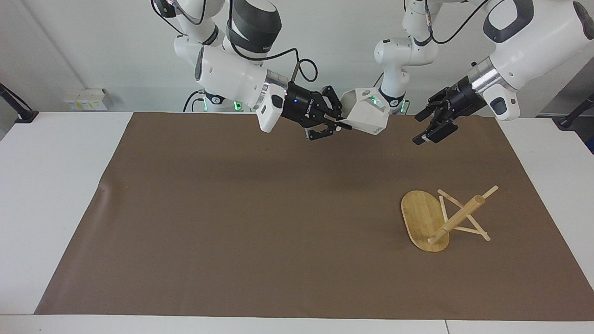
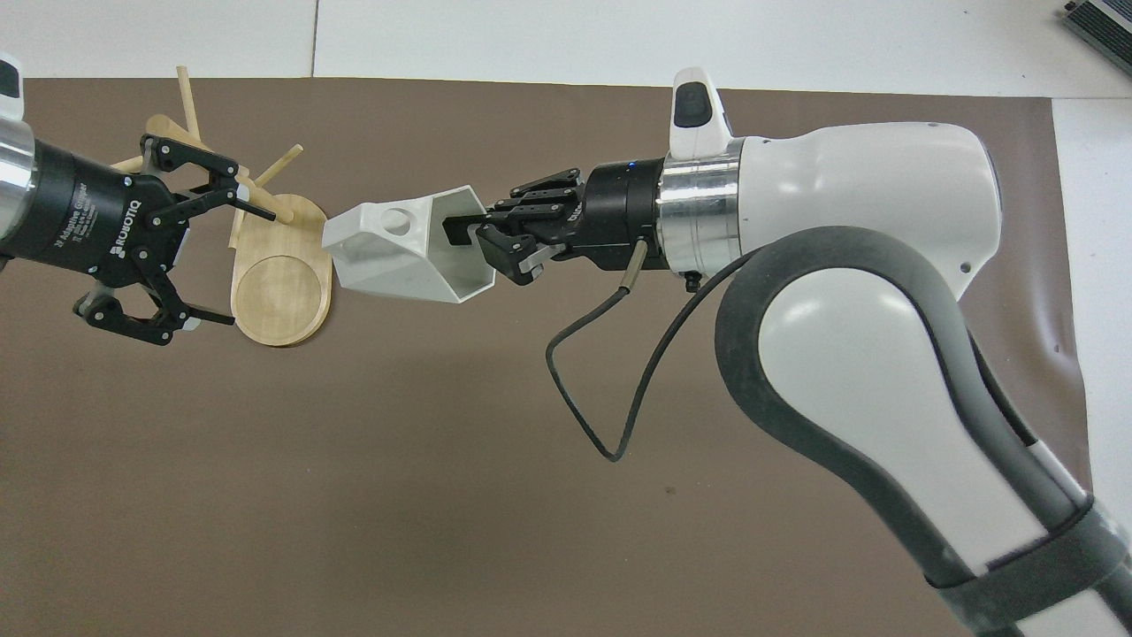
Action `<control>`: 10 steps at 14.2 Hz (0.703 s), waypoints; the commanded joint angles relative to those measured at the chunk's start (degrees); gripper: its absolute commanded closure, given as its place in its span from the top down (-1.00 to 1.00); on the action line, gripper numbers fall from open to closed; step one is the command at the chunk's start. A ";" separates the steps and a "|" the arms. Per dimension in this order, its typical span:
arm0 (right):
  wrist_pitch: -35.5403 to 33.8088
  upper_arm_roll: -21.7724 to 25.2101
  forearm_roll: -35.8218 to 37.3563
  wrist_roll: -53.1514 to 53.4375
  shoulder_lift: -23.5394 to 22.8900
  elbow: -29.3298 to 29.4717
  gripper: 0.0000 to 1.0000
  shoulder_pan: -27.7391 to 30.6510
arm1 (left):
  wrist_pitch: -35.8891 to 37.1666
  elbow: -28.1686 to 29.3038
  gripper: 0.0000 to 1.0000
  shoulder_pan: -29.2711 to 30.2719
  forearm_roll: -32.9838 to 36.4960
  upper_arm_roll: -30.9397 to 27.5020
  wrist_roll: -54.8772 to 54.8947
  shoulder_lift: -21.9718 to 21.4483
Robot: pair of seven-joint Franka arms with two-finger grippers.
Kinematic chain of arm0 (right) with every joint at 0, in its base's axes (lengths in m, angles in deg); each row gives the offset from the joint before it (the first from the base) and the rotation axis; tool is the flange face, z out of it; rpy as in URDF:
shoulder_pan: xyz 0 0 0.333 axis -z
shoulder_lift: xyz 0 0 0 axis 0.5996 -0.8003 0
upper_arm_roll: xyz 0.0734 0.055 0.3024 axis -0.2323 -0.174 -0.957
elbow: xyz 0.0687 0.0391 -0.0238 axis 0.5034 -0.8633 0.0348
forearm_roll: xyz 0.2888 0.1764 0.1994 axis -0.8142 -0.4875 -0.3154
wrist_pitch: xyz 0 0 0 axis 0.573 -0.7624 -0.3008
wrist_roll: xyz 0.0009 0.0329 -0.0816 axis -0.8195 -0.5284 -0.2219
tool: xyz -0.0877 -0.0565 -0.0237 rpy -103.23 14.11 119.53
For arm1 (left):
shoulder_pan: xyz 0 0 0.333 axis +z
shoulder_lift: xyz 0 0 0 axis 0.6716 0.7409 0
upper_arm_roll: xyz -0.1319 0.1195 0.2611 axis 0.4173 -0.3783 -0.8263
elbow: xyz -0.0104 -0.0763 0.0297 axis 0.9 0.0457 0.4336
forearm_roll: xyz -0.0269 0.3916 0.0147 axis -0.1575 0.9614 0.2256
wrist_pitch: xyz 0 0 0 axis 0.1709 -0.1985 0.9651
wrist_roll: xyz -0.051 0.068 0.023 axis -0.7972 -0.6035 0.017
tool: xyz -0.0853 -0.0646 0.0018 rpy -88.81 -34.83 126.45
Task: Hang cup on rack
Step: 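Hold the cup with the right gripper while the left gripper grasps it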
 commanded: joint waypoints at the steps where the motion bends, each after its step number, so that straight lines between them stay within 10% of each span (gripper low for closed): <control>1: -3.15 -0.54 -0.76 -3.57 1.49 0.16 -1.00 0.98 | 0.90 -1.31 1.00 0.15 -2.71 0.29 -8.97 0.38; 10: -2.02 -0.71 -0.85 -2.70 2.20 0.25 -1.00 0.80 | 4.25 6.66 1.00 -0.03 -7.02 0.64 -12.86 -7.17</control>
